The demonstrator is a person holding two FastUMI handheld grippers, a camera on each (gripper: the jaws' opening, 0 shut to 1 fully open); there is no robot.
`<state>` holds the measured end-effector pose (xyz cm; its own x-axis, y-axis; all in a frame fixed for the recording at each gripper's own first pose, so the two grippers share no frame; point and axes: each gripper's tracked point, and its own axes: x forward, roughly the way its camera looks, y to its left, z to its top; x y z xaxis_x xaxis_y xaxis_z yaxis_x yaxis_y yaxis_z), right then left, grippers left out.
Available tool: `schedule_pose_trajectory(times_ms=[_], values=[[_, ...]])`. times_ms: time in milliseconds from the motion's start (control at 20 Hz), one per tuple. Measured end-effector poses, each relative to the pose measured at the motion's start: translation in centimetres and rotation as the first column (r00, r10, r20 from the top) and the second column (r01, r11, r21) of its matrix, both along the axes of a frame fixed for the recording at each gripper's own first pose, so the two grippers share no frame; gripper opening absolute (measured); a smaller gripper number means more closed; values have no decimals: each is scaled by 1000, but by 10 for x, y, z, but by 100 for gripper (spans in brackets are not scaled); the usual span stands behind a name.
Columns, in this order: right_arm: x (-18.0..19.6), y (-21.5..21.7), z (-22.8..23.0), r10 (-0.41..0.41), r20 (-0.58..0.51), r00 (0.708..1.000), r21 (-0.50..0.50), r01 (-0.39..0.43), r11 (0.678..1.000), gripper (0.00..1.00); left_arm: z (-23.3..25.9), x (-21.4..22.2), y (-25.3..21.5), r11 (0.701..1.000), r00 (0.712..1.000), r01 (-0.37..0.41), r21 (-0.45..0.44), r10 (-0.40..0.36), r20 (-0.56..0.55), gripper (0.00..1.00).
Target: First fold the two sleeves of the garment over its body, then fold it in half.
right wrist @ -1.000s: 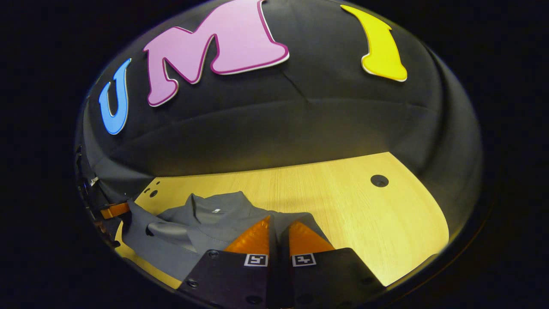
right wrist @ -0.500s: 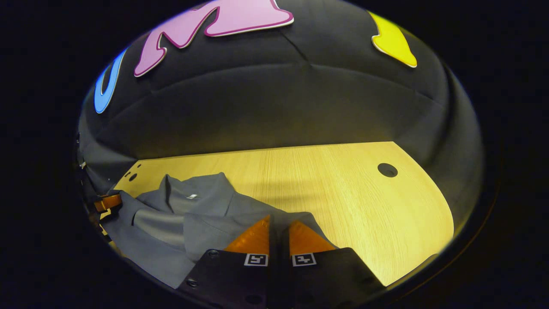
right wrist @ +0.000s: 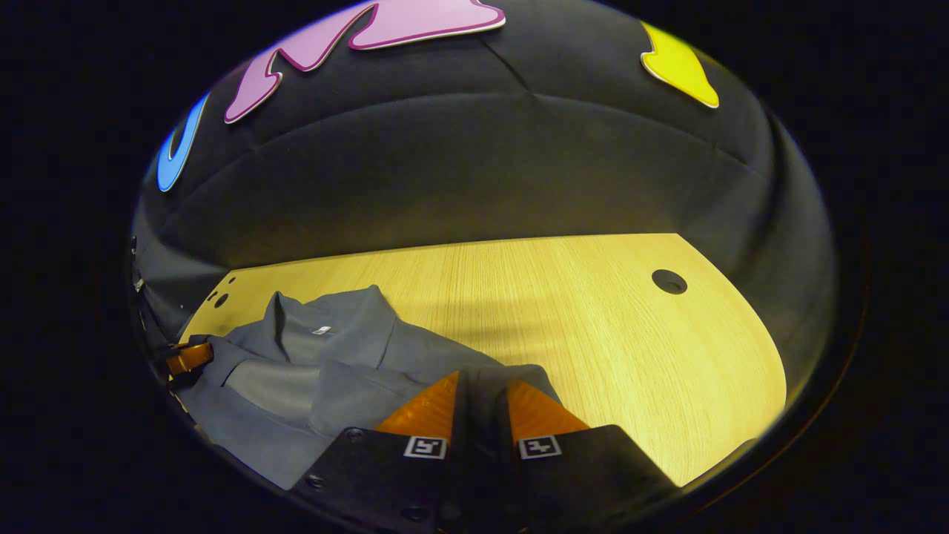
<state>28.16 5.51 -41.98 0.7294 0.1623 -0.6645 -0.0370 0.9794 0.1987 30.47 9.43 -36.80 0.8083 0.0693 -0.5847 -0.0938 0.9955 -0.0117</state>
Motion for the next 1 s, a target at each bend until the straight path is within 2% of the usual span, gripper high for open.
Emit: schedule_pose_trajectory(times_ms=[150, 250, 400, 550, 650, 700, 1000], values=[[-2, -1, 14, -10, 15, 1000, 15, 10, 1000, 56, 10, -3, -8, 1000, 1000, 14, -10, -14, 10, 29], [-3, -4, 29, -21, 33, 999, 23, 20, 1000, 82, 22, -7, -13, 999, 1000, 8, -33, -7, 26, 43], [-10, -9, 52, -20, 61, 998, 29, 19, 999, 87, 39, -18, -20, 997, 999, 18, -71, -14, 44, 67], [-25, -12, 80, -10, 94, 995, 34, 7, 999, 90, 64, -32, -20, 995, 996, 13, -95, -5, 84, 74], [-40, -12, 96, -4, 103, 995, 50, -1, 999, 93, 82, -47, -22, 995, 994, 21, -100, -10, 107, 84], [-49, -10, 105, -1, 111, 994, 67, -6, 998, 93, 90, -55, -23, 995, 993, 28, -93, -17, 113, 94], [-118, -10, 156, 32, 153, 988, 99, -47, 994, 96, 142, -133, -36, 995, 984, 67, -75, -54, 170, 96]])
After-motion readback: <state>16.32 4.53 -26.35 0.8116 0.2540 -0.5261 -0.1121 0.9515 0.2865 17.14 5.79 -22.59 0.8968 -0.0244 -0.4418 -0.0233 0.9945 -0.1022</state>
